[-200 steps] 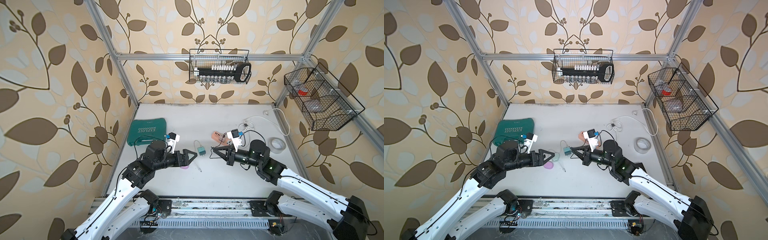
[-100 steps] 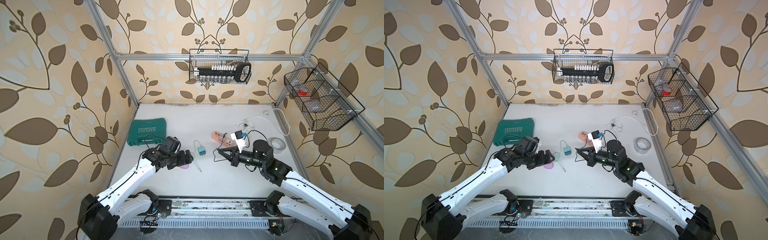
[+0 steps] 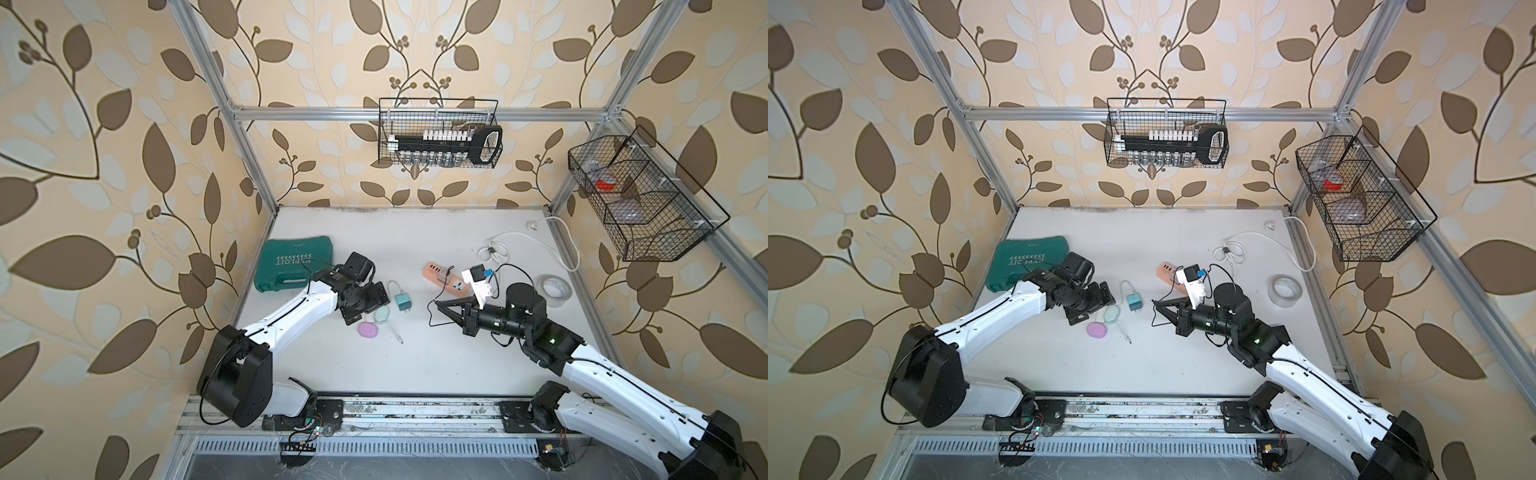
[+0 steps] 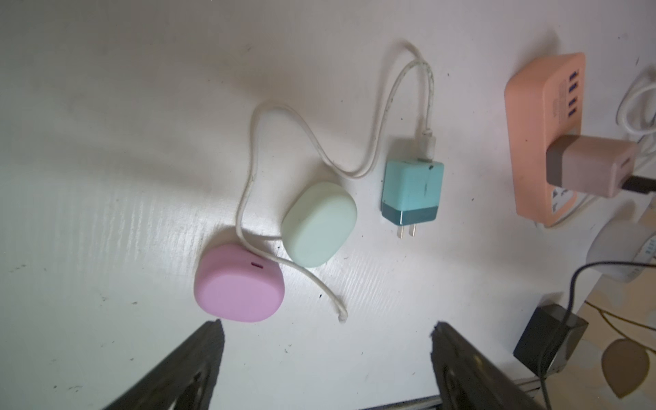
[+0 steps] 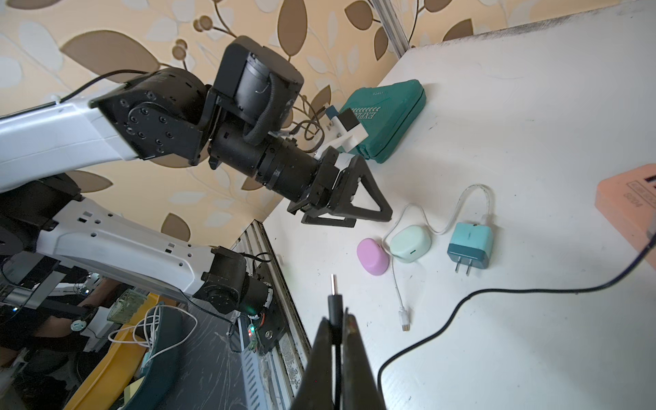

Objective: Charge the bluetooth headset
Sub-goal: Pick up the bluetooth headset from the center of the board.

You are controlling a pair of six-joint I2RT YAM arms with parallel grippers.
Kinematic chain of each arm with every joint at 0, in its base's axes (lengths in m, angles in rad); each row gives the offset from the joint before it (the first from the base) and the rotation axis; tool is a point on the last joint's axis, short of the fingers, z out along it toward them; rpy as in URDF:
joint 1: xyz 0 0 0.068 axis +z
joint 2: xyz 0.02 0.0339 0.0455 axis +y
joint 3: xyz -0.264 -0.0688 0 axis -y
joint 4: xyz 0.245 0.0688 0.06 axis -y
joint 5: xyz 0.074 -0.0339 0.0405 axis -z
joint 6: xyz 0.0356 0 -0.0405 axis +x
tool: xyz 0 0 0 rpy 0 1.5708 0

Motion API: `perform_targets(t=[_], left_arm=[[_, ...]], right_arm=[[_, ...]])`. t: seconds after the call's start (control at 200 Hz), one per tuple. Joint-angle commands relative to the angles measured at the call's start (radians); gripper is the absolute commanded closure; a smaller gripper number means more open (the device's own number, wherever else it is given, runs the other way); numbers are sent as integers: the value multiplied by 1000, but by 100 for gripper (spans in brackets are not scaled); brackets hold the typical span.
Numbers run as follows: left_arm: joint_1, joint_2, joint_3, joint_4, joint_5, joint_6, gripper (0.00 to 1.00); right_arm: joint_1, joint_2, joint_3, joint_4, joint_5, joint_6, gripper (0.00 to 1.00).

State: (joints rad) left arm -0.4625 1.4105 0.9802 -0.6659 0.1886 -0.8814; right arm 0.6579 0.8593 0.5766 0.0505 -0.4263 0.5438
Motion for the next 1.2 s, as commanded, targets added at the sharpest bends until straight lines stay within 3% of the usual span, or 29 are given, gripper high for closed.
perform_targets(t=[0.0, 0.37, 0.73, 1.195], left_arm=[[10, 24, 53, 31, -20, -86, 6], [10, 210, 62, 132, 5, -145, 7], [-10, 245, 7, 158, 35, -207, 7], [-55, 251, -2, 109, -21, -327, 5]], right_arm=[[-3, -15, -18, 32, -14, 13, 95], [-3, -19, -25, 51, -21, 18, 94], [-2, -18, -28, 68, -23, 22, 94], [-3, -48, -40, 71, -22, 29, 94]])
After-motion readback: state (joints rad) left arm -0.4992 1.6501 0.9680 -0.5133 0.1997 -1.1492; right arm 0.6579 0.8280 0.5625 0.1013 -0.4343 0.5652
